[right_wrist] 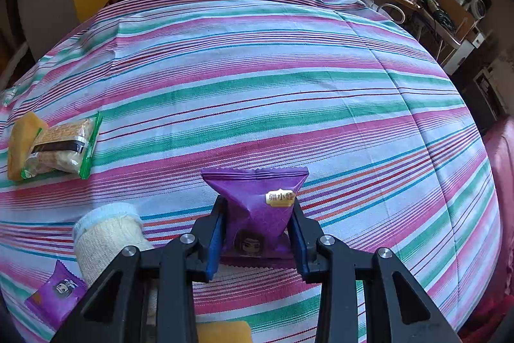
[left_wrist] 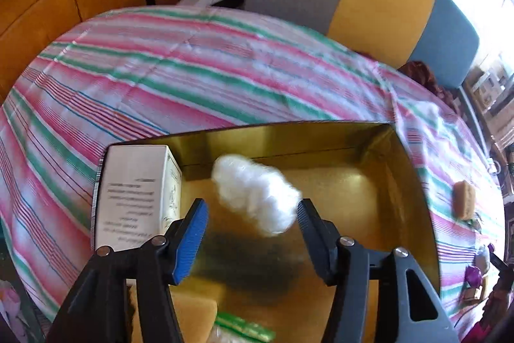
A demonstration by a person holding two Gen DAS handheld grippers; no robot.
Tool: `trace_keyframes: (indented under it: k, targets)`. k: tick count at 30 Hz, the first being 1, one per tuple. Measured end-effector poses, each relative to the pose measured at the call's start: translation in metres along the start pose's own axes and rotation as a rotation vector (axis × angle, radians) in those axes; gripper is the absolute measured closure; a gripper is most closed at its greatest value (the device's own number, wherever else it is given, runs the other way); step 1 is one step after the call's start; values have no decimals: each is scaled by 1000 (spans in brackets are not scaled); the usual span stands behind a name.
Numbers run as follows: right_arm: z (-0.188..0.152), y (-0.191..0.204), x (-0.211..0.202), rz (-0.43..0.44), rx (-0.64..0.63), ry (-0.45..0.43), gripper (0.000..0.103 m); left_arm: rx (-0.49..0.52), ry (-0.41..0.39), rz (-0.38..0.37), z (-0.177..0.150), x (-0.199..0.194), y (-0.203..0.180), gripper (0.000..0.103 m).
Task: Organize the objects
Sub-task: 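Carry the white ball into the gold tray and open left tool, then withdraw left tool from the tray while right tool holds the purple packet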
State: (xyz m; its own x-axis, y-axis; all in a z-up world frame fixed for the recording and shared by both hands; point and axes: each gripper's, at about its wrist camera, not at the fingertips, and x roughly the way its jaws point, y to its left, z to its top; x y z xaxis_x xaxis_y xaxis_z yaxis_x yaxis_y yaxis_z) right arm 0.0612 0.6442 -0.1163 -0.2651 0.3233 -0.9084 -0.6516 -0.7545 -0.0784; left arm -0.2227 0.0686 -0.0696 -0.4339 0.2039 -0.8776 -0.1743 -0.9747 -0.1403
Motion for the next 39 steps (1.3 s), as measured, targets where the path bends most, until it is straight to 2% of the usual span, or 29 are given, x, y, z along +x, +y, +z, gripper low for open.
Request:
trace_keyframes:
  k: [7, 14, 22, 34, 39]
  targets:
    - [0, 0, -1, -1, -4, 0, 67, 60, -124, 67, -31, -45, -13, 45]
    - [1, -1, -1, -3, -6, -1, 67, 104, -241, 76, -70, -82, -31, 45]
    - [0, -1, -3, -11, -6, -5, 68, 132, -271, 42, -96, -100, -44, 45]
    - [0, -5, -11, -20, 40, -29, 69, 135, -251, 27, -120, -103, -41, 45]
    - [6, -10, -40, 6, 95, -105, 69, 130, -261, 15, -121, -107, -34, 45]
